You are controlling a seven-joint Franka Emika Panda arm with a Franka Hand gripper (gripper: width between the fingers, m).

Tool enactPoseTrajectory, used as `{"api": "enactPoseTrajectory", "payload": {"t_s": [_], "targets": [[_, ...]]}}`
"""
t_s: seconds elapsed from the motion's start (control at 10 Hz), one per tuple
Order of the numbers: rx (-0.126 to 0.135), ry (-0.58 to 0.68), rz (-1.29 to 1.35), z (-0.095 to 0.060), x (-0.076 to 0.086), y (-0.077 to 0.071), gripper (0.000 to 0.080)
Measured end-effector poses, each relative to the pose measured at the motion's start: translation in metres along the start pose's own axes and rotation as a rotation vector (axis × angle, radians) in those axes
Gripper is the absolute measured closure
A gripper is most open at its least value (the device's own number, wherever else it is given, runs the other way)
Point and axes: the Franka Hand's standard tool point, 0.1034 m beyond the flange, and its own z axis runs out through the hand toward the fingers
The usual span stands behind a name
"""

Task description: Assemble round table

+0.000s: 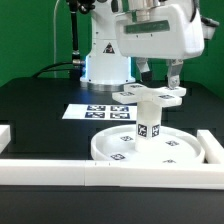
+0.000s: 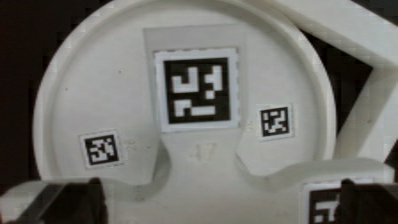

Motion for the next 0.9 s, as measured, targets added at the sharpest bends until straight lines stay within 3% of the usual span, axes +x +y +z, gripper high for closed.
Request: {"api": "enactPoseTrajectory", "payload": {"t_s": [0.4, 0.6, 0.9], "targets": [[-0.006, 0.006, -0.383, 0.0, 0.0005, 0.0002, 0.015], [-0.045, 0.028, -0.652, 0.0, -0.0039, -0.0022, 0.015], [-0.06, -0.01, -0.932, -0.004, -0.0042, -0.0022, 0.015]]}}
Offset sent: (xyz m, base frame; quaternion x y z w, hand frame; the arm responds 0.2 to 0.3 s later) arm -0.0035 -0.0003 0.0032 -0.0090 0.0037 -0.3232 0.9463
